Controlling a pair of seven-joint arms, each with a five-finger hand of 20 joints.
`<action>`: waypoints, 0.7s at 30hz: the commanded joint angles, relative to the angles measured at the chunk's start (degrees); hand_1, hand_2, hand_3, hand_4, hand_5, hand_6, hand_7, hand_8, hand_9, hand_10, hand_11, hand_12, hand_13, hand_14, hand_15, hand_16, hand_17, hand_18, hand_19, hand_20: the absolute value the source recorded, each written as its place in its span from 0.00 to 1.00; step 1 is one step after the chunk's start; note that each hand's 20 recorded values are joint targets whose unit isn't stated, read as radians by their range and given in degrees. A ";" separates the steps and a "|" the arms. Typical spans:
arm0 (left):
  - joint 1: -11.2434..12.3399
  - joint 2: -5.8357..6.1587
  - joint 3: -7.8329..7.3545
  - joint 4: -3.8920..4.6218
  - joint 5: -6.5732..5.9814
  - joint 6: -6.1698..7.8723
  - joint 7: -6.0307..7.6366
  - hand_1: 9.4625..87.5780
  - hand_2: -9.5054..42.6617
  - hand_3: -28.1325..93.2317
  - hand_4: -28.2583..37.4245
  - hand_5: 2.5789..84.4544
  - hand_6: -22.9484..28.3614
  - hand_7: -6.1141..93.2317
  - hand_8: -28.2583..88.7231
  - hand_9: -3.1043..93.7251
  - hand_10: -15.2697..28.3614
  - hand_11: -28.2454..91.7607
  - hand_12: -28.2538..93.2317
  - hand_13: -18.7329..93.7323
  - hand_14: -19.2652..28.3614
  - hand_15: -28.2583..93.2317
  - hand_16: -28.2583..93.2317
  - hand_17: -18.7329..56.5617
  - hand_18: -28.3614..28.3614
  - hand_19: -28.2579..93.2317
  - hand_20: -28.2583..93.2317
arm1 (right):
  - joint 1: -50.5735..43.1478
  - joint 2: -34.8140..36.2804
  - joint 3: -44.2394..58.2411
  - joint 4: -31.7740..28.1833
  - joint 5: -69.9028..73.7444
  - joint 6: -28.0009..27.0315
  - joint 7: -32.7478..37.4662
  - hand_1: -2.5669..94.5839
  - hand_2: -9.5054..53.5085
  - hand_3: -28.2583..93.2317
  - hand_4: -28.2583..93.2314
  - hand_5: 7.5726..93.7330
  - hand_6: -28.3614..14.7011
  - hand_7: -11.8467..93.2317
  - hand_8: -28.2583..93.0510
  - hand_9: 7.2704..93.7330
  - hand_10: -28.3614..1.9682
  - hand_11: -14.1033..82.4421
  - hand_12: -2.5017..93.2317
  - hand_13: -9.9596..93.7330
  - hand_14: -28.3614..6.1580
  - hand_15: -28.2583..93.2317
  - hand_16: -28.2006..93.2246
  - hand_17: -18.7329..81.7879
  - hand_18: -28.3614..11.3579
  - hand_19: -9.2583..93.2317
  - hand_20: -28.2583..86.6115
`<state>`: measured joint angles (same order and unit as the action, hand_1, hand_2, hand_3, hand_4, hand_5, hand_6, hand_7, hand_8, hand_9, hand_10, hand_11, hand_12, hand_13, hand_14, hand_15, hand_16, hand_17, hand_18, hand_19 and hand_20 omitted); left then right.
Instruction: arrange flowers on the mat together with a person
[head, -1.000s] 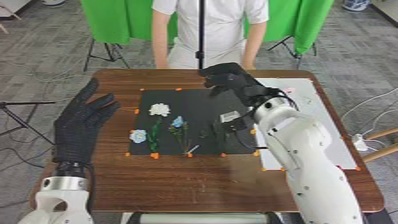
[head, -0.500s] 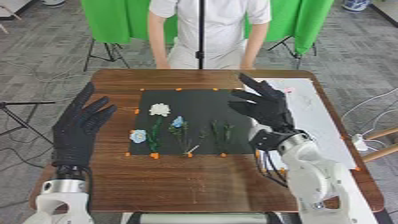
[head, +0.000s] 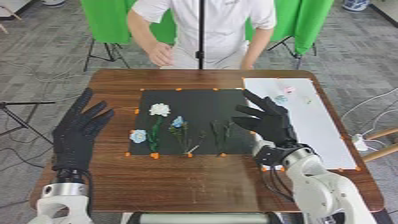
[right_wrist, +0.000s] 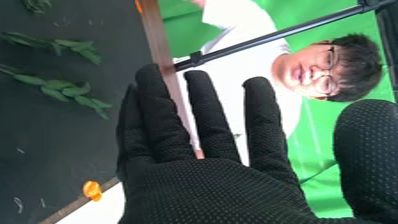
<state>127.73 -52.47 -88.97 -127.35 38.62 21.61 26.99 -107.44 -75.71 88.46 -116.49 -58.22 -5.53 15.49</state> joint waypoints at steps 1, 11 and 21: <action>1.18 -0.65 0.37 0.53 -0.16 -0.15 -0.86 0.09 0.37 0.87 0.00 0.35 0.53 0.16 0.16 0.37 0.76 0.39 0.31 0.40 0.93 0.59 0.17 0.14 0.93 0.70 0.25 | -2.20 -0.56 1.74 -0.49 -2.41 -1.42 -0.27 0.08 0.42 0.91 0.00 0.36 0.73 0.21 0.13 0.45 0.38 0.23 0.15 0.46 0.17 0.44 0.38 0.21 0.22 0.52 0.40; 1.30 -0.40 0.40 0.54 -0.53 -0.08 -0.70 0.09 0.37 0.87 0.00 0.35 0.54 0.16 0.16 0.37 0.77 0.40 0.31 0.40 0.94 0.60 0.17 0.14 0.93 0.70 0.26 | -2.32 -0.49 1.76 -0.41 -2.45 -2.14 0.00 0.08 0.41 0.91 0.00 0.37 0.73 0.22 0.13 0.45 0.38 0.23 0.15 0.46 0.17 0.45 0.36 0.21 0.21 0.52 0.40; 1.11 -0.37 0.62 0.64 -0.81 0.28 -0.28 0.10 0.37 0.87 0.00 0.36 0.54 0.15 0.16 0.38 0.78 0.40 0.31 0.40 0.95 0.61 0.17 0.15 0.93 0.71 0.27 | -1.85 -0.97 1.13 -0.04 -2.14 -1.53 -0.14 0.08 0.41 0.91 0.00 0.37 0.74 0.22 0.13 0.45 0.38 0.24 0.14 0.47 0.18 0.46 0.35 0.21 0.21 0.53 0.40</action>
<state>128.11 -52.62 -88.47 -127.13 38.20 21.65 26.70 -109.30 -76.01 90.11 -116.57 -60.28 -7.25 15.62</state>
